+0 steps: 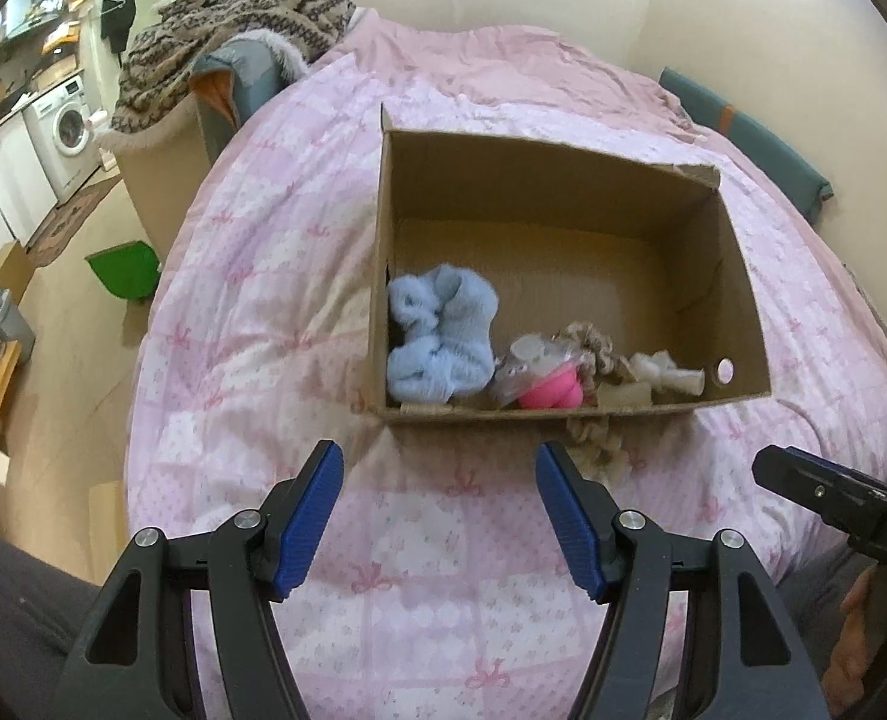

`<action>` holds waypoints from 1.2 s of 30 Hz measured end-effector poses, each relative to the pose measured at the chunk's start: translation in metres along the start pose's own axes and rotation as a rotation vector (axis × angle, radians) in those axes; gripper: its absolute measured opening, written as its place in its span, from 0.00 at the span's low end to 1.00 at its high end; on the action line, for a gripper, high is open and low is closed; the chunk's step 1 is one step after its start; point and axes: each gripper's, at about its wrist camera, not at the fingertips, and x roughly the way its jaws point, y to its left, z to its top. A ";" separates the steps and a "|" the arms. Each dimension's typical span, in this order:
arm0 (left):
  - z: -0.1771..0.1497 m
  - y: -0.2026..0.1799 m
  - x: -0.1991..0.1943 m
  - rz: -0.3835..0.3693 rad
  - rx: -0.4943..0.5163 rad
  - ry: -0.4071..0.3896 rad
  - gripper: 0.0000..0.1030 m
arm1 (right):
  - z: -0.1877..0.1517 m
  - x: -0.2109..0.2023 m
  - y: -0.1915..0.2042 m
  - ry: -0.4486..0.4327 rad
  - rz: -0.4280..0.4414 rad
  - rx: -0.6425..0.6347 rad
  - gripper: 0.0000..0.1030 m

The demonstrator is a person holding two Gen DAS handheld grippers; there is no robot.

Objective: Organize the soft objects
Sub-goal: 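Withdraw both open tools toward the flower scrunchie and orange stick, then grasp the orange stick with the right tool while the left tool grasps the beige flower scrunchie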

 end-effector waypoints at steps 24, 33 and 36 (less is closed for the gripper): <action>-0.006 0.026 0.035 0.064 -0.097 0.145 0.62 | -0.018 0.087 0.002 0.327 -0.025 0.027 0.62; -0.005 0.022 0.034 0.070 -0.082 0.131 0.62 | -0.021 0.138 0.038 0.391 -0.053 -0.083 0.16; -0.005 0.021 0.035 0.070 -0.073 0.137 0.62 | -0.022 0.134 0.040 0.384 -0.054 -0.103 0.06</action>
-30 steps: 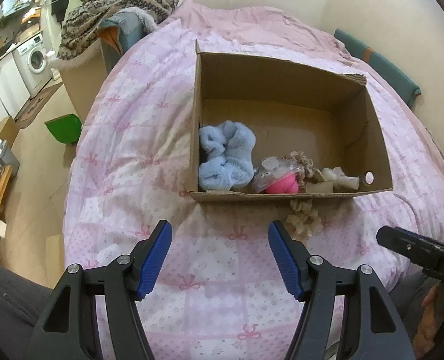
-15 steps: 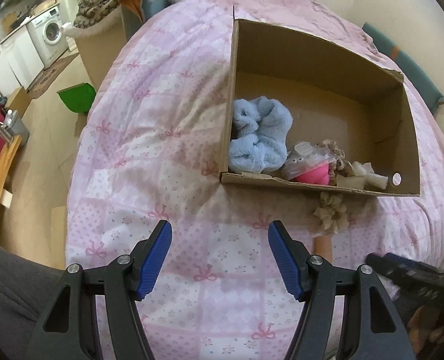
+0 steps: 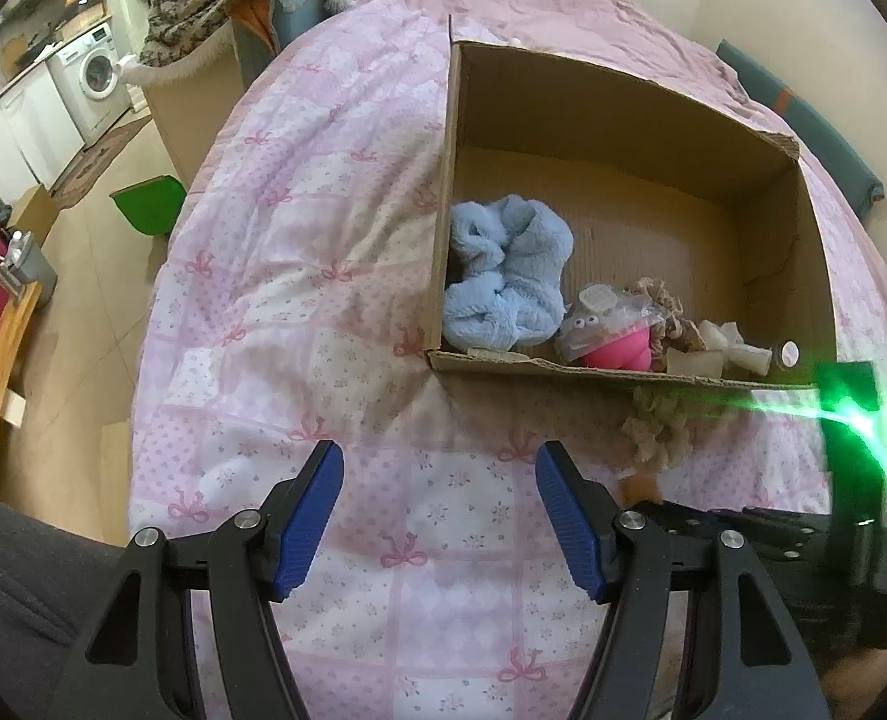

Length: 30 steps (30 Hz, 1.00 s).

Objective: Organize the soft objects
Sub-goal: 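Grasp the orange stick with the right tool while the left tool grasps the beige flower scrunchie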

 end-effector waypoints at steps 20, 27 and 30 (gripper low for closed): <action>-0.022 -0.118 0.062 -0.118 0.114 -0.091 0.62 | -0.048 -0.125 -0.090 -0.323 0.115 0.350 0.06; -0.015 -0.132 0.090 -0.121 0.115 -0.067 0.37 | -0.047 -0.122 -0.097 -0.323 0.144 0.361 0.06; -0.013 -0.131 0.094 -0.139 0.098 -0.059 0.22 | -0.048 -0.123 -0.098 -0.319 0.157 0.354 0.06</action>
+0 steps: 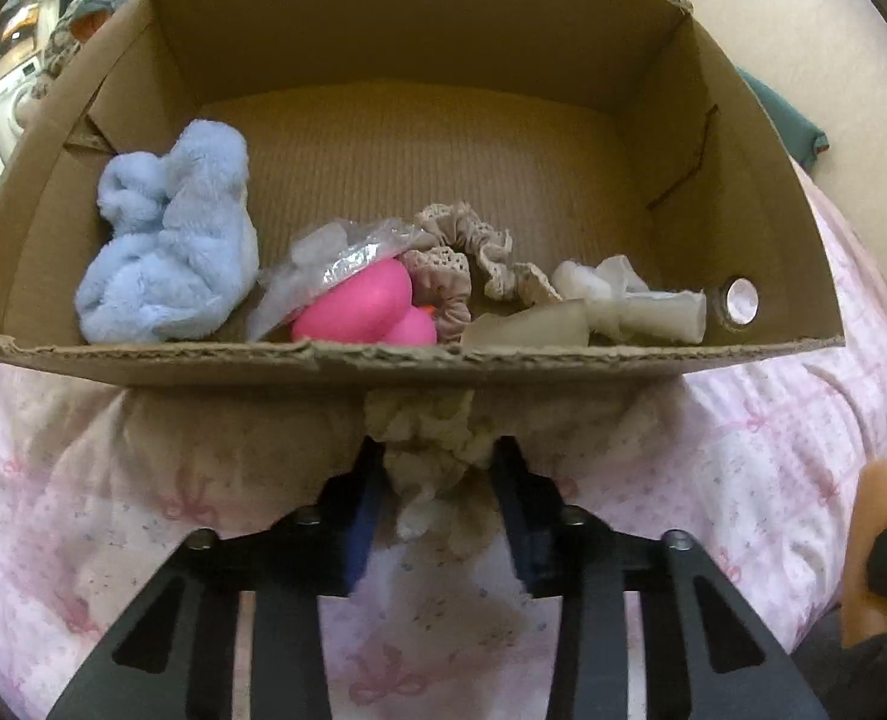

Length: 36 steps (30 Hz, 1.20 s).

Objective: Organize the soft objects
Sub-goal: 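Grasp the orange stick with the right tool while the left tool grasps the beige flower scrunchie, then carry both held items over the box and lower them inside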

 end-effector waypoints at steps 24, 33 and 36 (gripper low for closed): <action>-0.020 0.019 -0.059 -0.023 0.003 -0.020 0.09 | 0.000 0.003 0.012 -0.013 0.044 -0.034 0.06; -0.014 0.034 -0.105 -0.008 -0.006 -0.046 0.09 | -0.002 -0.004 0.024 -0.042 0.066 -0.068 0.06; -0.008 0.042 -0.122 -0.008 -0.006 -0.049 0.09 | -0.002 -0.010 0.030 -0.063 0.070 -0.082 0.06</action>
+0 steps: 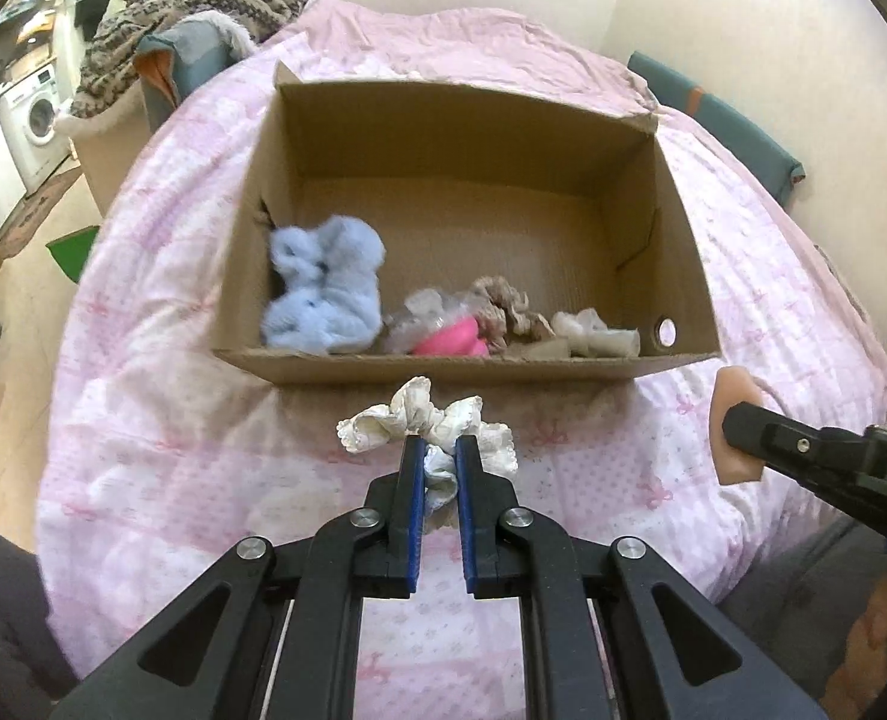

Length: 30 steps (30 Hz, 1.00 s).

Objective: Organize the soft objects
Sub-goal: 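Carry both held items over the box and lower them inside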

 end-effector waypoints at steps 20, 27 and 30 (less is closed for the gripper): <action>0.082 0.046 -0.041 0.064 0.024 -0.075 0.09 | 0.056 -0.019 0.071 -0.151 -0.006 -0.244 0.06; 0.113 0.044 -0.017 0.046 0.051 -0.139 0.09 | 0.079 0.017 0.057 -0.122 -0.004 -0.253 0.06; 0.119 0.041 -0.006 0.055 0.058 -0.167 0.09 | 0.082 0.033 0.049 -0.102 -0.007 -0.216 0.06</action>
